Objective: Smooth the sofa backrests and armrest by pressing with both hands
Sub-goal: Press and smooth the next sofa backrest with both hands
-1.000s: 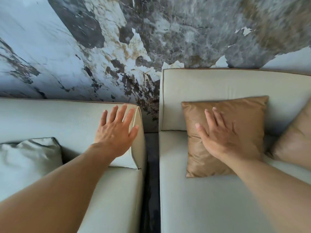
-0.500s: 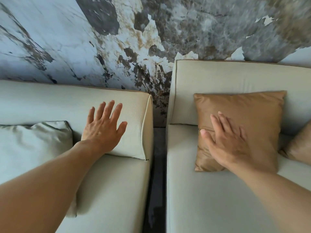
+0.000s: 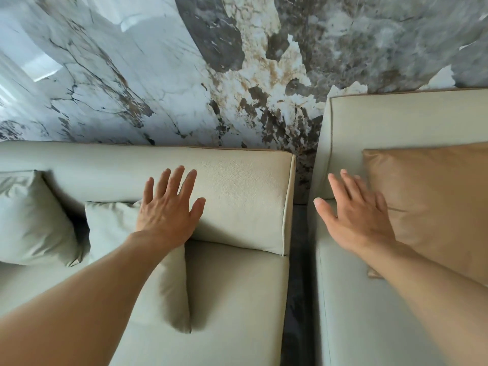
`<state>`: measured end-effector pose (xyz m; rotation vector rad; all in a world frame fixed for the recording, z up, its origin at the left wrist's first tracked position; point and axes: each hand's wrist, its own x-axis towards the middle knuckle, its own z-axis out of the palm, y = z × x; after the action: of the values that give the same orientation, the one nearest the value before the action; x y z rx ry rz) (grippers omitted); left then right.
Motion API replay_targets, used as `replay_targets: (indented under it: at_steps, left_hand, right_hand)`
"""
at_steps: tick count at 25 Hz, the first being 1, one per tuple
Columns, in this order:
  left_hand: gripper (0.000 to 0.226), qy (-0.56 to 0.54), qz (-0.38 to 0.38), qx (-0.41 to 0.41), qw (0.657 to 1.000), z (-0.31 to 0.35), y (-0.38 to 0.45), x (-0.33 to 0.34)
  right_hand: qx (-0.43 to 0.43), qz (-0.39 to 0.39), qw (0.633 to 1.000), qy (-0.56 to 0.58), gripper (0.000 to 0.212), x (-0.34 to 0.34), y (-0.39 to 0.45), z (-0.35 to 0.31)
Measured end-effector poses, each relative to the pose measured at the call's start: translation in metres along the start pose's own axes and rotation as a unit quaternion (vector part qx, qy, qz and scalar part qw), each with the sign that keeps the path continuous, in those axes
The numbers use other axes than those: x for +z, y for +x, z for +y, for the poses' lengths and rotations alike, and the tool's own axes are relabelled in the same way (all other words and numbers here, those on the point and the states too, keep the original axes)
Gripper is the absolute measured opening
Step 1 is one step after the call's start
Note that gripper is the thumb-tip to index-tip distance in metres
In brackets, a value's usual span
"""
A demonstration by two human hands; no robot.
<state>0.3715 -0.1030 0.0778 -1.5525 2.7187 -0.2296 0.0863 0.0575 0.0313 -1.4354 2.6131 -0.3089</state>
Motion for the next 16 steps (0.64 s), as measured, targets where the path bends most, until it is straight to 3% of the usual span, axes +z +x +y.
replay_targets:
  at_steps: [6,8,10,16]
  left_hand:
    - [0.065,-0.008,0.018,0.024,1.000,-0.066,0.030,0.023]
    - [0.065,-0.002,0.009,0.034,0.999,-0.130,0.063,0.061]
    - [0.065,-0.001,-0.012,0.053,0.999,-0.151,0.086,0.090]
    - [0.064,-0.034,0.048,0.074,0.996,-0.153,0.101,0.089]
  right_hand:
    - [0.007,0.019,1.000,-0.001,0.071,0.026,0.018,-0.070]
    - [0.020,0.023,1.000,-0.001,0.071,0.070,0.043,-0.138]
    - [0.034,0.034,0.999,-0.005,0.071,0.094,0.060,-0.164]
    - [0.014,0.082,0.996,-0.019,0.074,0.082,0.077,-0.172]
